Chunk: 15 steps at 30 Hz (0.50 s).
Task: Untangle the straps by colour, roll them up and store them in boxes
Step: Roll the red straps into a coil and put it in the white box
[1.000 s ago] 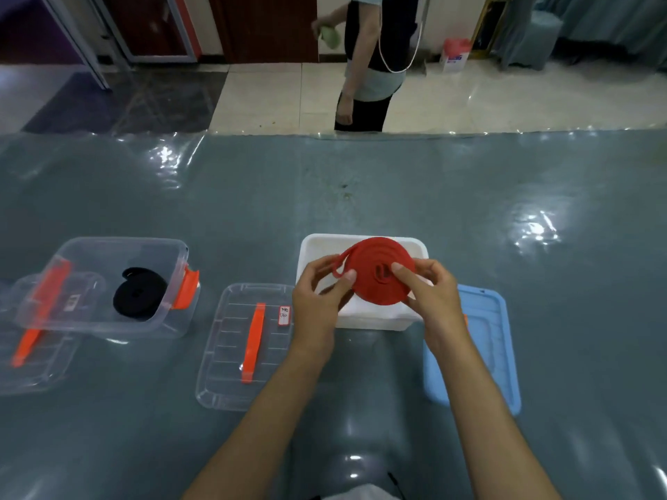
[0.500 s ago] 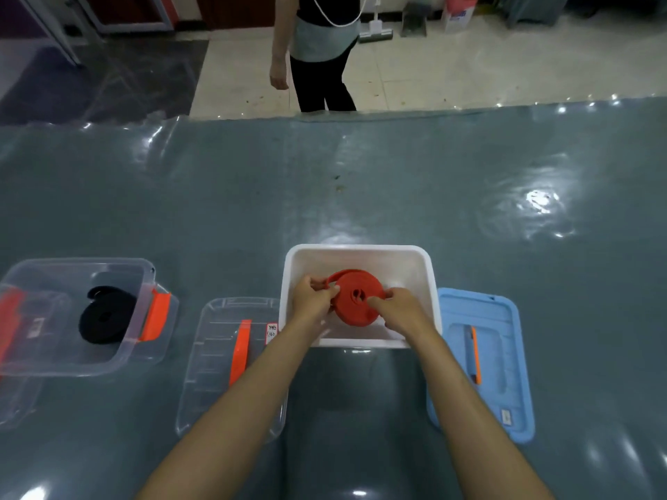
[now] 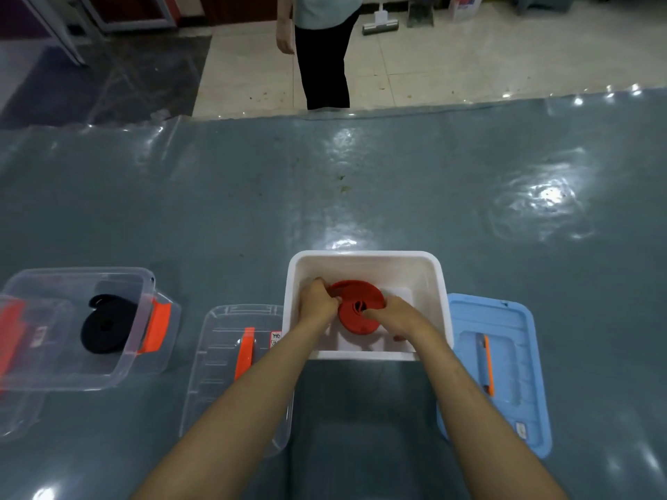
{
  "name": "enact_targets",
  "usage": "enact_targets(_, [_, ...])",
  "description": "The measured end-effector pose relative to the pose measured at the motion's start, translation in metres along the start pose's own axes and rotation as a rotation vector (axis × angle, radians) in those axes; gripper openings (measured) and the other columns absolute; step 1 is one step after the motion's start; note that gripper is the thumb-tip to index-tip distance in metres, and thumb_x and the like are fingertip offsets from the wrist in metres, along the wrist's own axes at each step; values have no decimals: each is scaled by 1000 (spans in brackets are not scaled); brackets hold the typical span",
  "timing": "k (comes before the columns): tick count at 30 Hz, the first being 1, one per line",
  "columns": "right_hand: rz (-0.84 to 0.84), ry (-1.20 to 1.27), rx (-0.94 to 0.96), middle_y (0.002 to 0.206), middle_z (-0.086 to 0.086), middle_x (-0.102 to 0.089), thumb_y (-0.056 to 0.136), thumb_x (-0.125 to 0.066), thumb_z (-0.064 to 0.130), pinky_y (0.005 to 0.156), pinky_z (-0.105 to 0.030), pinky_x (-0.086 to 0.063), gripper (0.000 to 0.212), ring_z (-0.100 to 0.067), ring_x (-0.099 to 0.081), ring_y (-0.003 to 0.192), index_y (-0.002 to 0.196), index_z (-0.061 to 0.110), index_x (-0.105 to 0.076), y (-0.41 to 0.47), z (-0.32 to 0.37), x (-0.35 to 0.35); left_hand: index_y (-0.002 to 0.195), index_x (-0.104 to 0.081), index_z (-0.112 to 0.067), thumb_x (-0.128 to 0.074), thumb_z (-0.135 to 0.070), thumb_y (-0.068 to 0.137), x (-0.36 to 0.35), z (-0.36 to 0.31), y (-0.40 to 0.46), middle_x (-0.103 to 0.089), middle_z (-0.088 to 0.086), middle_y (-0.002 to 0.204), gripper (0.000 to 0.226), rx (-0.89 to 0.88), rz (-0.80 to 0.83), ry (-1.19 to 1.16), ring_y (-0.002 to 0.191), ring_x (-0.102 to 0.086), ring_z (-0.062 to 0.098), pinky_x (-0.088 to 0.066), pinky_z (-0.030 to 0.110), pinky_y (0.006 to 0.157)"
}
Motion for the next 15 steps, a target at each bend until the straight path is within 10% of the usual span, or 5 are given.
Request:
enact_targets(5, [-277,130,285,123,-1,-74,102,-68,19,97,-35,-57,31,-18,-71,106,134,21,-67,-36,-5,12,125,-56,-11,-61,-13,101,13,-17,-38,-68,8,118,25,-205,18,246,102,-66,26,-55,38,85])
enact_targets(9, [-424,577,425,97,-6,-81,104,-62,5,73,-27,-63,24,-20,-78,87,108,25,-74,-75,-29,34,128,-65,-14,-58,-19,104,24,-11,-97,-71,7,113,25,-527,-146,419,98,-69,30,-57,44,82])
enact_targets(15, [-829,473,124,94,-3,-73,96,-70,15,73,-48,-61,19,-27,-69,77,111,27,-69,-90,-123,47,109,-77,-6,-83,-4,83,32,43,-160,-76,10,99,27,-777,-361,547,90,-73,34,-61,47,75])
Point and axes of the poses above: each hand's wrist, its own y-axis towards the middle knuckle, its own x-axis out of the back of the hand, z = x × y, the point moved 1 cm from there along y, towards the middle knuckle
